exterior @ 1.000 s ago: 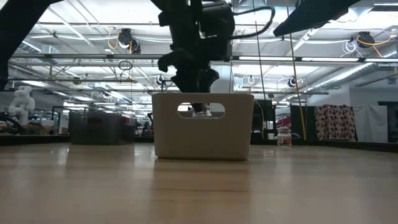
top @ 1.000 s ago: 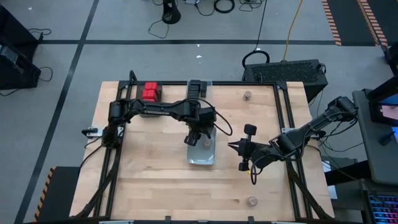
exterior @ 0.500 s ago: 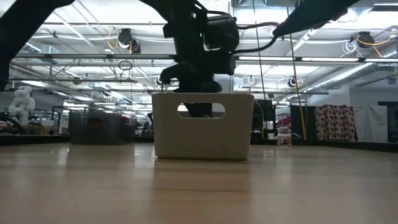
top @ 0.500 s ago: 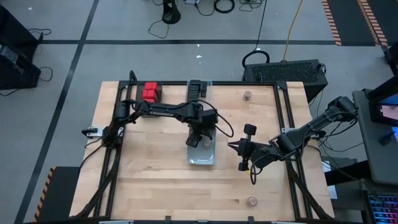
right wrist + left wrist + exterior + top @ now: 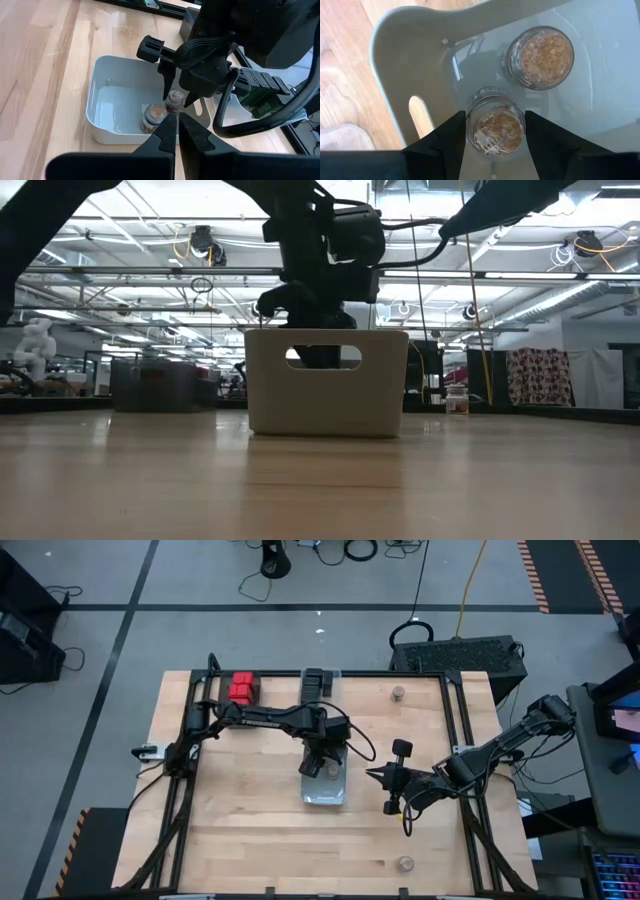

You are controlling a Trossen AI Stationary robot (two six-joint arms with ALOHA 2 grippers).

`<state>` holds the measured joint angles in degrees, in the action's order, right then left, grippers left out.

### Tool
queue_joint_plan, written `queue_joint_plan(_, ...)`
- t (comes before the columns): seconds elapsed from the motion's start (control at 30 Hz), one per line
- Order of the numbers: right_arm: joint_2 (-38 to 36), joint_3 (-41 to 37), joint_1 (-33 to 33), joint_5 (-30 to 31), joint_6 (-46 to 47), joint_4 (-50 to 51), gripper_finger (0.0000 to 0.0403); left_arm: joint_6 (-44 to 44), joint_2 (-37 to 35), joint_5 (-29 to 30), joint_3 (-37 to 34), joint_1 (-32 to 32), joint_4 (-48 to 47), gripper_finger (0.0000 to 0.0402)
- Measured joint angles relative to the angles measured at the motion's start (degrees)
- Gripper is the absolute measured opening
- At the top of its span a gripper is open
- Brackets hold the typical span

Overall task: Sort spices by type
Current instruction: Put the brown seasoning bottle into the gray bin

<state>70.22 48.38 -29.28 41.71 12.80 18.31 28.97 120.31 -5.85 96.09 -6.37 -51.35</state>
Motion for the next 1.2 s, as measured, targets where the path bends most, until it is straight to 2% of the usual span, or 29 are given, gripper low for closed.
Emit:
queue_joint_plan(0.17, 0.00, 0.00, 0.00, 0.00, 0.00, 0.00, 0.0000, -0.11, 0.00, 0.00, 0.00, 0.00, 0.25, 0.0200)
queue_joint_plan(0.57, 0.00, 0.00, 0.00, 0.00, 0.00, 0.00, 0.0000, -0.17, 0.01, 0.00, 0.16, 0.02, -0.11, 0.0284)
queue_joint_plan(0.9, 0.00, 0.00, 0.00, 0.00, 0.00, -0.16, 0.0000, -0.23, 0.04, 0.02, 4.08, 1.29, -2.39, 0.0290)
queue_joint_plan(1.07, -0.23, 0.00, -0.14, -0.01, -0.06, 0.05, 0.0000, -0.50, 0.04, 0.02, 7.60, 2.54, -7.39, 0.0290)
queue_joint_plan(1.2, -2.62, 0.00, -1.16, 0.21, 0.09, 1.27, 0.0000, -5.48, 0.04, 0.01, 10.88, 3.93, -12.22, 0.0290)
